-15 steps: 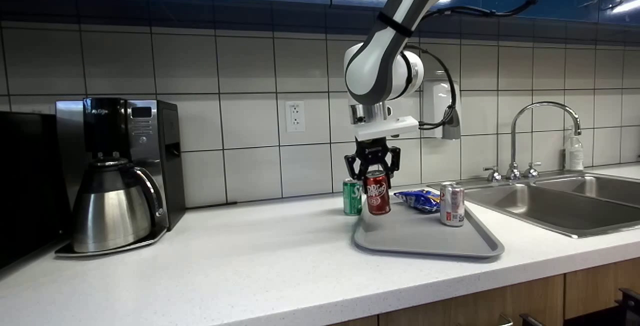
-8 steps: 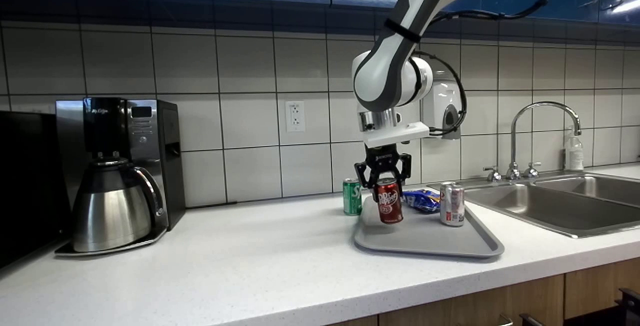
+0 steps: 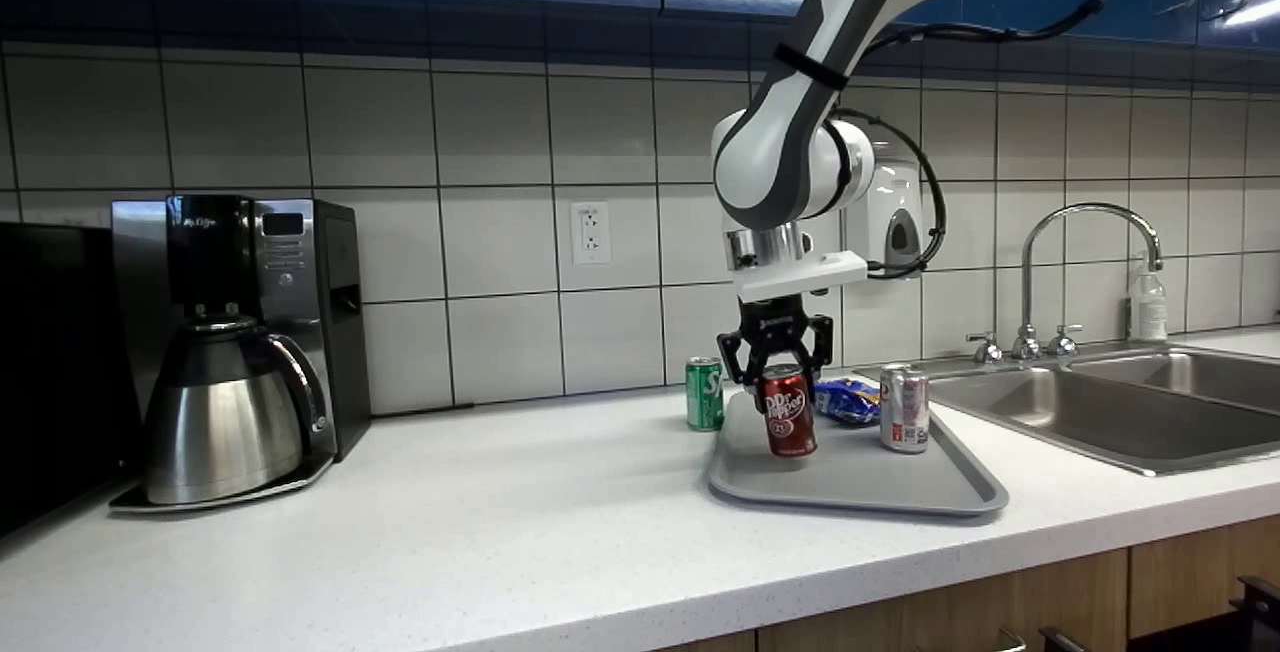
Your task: Move the cans to the tray
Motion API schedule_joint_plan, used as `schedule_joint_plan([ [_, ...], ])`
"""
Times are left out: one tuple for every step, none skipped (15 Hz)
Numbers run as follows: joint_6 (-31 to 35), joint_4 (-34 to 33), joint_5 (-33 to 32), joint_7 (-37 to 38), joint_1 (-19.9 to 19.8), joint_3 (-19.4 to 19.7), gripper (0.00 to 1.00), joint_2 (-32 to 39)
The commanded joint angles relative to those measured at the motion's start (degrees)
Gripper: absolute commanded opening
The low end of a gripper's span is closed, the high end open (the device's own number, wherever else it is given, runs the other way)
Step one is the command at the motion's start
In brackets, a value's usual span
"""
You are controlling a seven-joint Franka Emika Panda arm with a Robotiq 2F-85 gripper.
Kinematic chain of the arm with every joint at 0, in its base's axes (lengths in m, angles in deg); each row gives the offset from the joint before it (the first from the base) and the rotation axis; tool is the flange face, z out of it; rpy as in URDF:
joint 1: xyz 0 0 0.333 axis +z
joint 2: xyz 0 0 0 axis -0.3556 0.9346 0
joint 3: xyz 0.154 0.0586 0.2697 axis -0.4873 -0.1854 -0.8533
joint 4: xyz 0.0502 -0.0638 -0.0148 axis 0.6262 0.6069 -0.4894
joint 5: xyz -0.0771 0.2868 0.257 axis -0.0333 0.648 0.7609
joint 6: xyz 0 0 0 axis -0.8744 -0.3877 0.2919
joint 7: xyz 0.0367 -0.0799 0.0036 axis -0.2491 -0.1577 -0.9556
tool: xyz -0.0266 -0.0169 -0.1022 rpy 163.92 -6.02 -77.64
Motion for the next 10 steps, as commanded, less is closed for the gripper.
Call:
schedule_joint_plan([
  [0.43,1.21,2.24,0.33,-1.47,-1.16,0.38,-1.45],
  [0.44,1.24,2.72,0.33,-1.50,-1.17,0.38,-1.33],
  [0.50,1.29,3.30,0.27,-1.57,-1.19,0.38,-1.29],
  [0.60,1.37,3.72,0.30,-1.60,-1.16,0.38,-1.30],
  [0.93,1.47,4.07,0.17,-1.67,-1.14,0.38,-1.27],
  [1.03,1.46,4.35,0.10,-1.74,-1.12,0.38,-1.20],
  [1.14,1.46,4.55,0.11,-1.78,-1.10,0.38,-1.18],
  [1.32,1.50,4.77,0.07,-1.82,-1.10,0.38,-1.15],
  [1.38,1.46,4.93,0.14,-1.84,-1.06,0.38,-1.00],
  [1.47,1.54,5.07,0.12,-1.86,-1.07,0.38,-0.93],
])
